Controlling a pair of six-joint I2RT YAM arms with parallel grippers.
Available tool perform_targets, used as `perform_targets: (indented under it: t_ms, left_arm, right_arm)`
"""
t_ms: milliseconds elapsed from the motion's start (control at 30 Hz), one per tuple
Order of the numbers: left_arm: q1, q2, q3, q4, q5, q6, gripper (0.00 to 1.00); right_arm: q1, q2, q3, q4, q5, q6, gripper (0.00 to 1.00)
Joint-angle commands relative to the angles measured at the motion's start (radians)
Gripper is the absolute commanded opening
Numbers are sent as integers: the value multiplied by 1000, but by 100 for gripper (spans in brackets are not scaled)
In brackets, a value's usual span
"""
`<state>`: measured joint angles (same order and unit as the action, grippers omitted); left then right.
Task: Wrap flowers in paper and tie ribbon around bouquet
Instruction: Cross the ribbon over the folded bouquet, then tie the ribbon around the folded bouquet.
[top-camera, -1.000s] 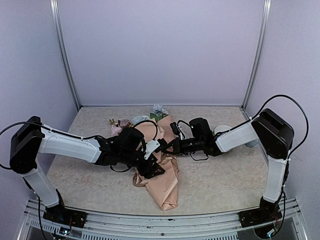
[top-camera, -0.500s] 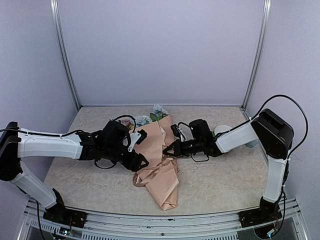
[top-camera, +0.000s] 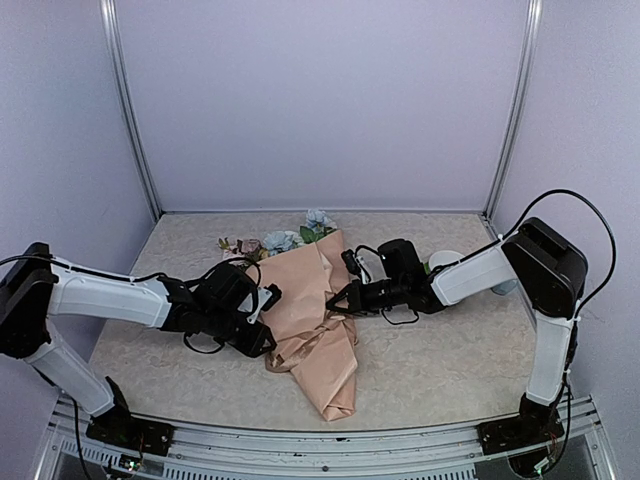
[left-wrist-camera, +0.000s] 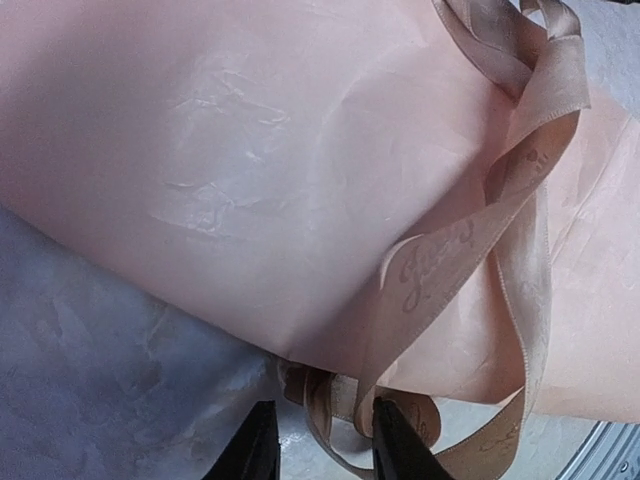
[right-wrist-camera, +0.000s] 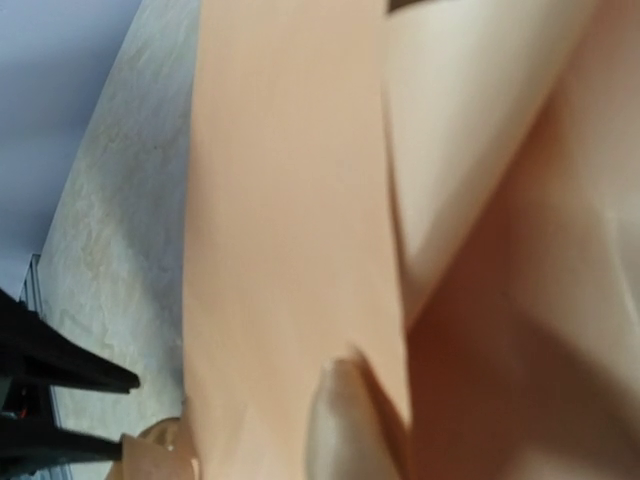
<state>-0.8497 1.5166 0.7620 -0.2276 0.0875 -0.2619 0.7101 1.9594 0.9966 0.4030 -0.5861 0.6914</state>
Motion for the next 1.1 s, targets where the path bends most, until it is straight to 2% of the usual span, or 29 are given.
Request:
perform_targets:
  t_ms: [0,33,100,300,433,567,600,867,1067]
  left_arm:
    - [-6,41,11,40,61,16,40]
    - [-13,42,11,44,65,17,46]
    - [-25,38,11,53,73,21,49]
    - [-33,77,32,55,73,32,38]
    - [-50,120,44,59,86,40,36]
    - [-47,113,44,72,73,39,2]
    - [-49,97,47,75,65,39,0]
    - [-45,-69,58,39,-88,79,0]
    - [-30,-150,36,27,-125,114,0]
  right_arm:
    - [-7,-5,7,-11,0,-17,0]
    - [-8,-4,9,-11,-1,-16,0]
    - [-8,-4,12,-13,-1,-16,0]
    - [-8,-1,14,-12,-6,-17,0]
    - [-9,-6,9,-13,-1,-15,0]
    - [-12,-6,5,-14,0,-15,0]
    - [-13,-5,4,-15,0,-15,0]
    - [-31,6,-11,-13,5,-3,0]
    - [-38,16,-14,-12,2,2,0]
